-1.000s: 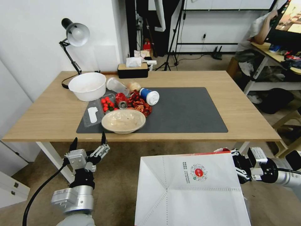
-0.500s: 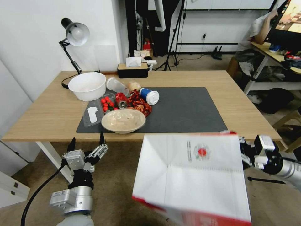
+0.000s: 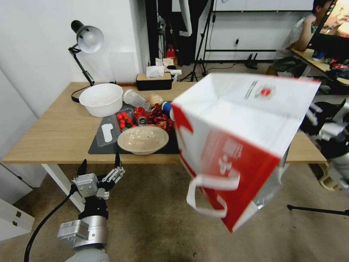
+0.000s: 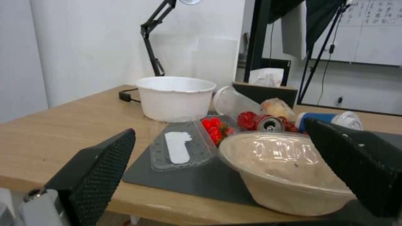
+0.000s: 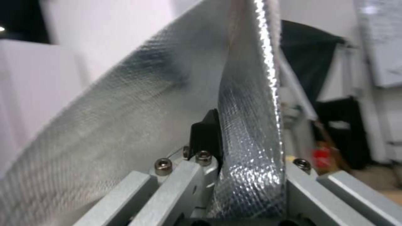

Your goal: Pick up the food delivery bag from the floor and place it on the table.

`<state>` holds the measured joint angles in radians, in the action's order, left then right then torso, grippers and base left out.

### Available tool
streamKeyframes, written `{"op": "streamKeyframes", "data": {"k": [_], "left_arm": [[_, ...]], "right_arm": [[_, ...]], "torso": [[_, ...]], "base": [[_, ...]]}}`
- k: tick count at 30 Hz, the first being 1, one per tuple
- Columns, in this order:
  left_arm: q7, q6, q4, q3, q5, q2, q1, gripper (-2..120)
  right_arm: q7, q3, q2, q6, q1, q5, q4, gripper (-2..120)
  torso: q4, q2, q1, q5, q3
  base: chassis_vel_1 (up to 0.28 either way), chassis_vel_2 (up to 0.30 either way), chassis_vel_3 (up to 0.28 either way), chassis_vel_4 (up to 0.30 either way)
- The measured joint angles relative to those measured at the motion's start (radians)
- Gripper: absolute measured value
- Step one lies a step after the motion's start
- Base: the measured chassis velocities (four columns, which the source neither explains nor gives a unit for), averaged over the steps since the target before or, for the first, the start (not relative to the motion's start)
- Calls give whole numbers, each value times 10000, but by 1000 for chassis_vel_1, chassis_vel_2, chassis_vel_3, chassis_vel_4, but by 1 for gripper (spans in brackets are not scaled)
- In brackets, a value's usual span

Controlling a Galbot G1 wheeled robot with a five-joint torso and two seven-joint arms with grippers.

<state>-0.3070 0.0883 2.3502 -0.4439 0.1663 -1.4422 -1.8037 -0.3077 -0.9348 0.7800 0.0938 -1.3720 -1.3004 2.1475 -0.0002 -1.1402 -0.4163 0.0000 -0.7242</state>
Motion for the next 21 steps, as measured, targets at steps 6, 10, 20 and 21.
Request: {"op": "streamKeyframes", "data": {"k": [6,10,20,21], "left_arm": [[-5,112,-11,17,-4,-20,-41,100],[-7,124,-3,18,-8,-22,-41,100],[-10,190,126,29,-91,-40,-184,100],[-8,204,147,29,-99,-41,-197,100]], "right_arm": [[2536,208,-375,499,414,-188,25,0],[3696,241,-689,1061,645,-269,-16,0],[5497,589,-1546,2296,1556,-903,-499,0],[5693,643,-1652,2396,1736,-1073,-582,0]], "torso": [[1,6,3,1,3],[0,10,5,2,5],[1,16,8,1,9],[1,17,8,0,10]], "base": [[0,0,0,0],[0,0,0,0],[0,0,0,0],[0,0,0,0]]}}
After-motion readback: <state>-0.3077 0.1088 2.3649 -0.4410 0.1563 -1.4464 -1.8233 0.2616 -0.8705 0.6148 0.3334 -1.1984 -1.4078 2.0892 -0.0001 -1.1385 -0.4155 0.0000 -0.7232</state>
